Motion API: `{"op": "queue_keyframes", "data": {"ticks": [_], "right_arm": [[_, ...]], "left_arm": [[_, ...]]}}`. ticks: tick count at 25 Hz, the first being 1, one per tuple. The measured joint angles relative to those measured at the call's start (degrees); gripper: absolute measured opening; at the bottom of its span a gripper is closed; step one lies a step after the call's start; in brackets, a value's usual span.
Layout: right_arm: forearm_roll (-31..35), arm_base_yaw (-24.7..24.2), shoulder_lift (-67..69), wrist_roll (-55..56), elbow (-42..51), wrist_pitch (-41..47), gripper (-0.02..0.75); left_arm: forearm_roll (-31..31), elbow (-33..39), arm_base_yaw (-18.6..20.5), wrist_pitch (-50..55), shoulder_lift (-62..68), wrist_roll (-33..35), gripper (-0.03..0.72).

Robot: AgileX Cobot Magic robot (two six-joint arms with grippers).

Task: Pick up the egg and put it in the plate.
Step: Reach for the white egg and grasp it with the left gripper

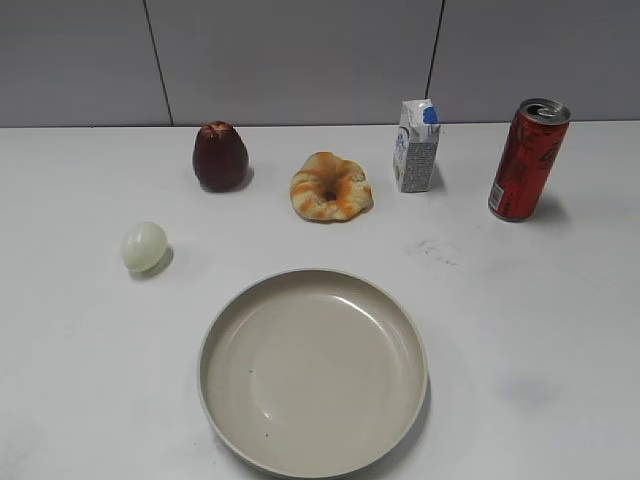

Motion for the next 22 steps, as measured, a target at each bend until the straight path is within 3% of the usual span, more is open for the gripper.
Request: {"op": "queue_keyframes", "data": {"ticks": [5, 13, 16, 22], "right_arm": [[0.0, 0.0, 0.0, 0.0, 0.0, 0.0, 0.554], [0.0, 0.0, 0.0, 0.0, 0.0, 0.0, 0.554], [0.0, 0.0, 0.0, 0.0, 0.0, 0.0, 0.554], [0.0, 0.0, 0.0, 0.0, 0.0, 0.0, 0.554]], "left_arm": [[-2.3, -2.2, 0.0, -9.3, 15.4, 0.7, 0.588], [-8.7, -13.9, -0.3, -12.3, 43.9, 10.7, 0.588], [-8.8, -19.6, -2.8, -12.4, 52.6, 11.4, 0.588], [-8.4, -29.1, -11.8, -12.5, 67.6, 11.8, 0.588]]}}
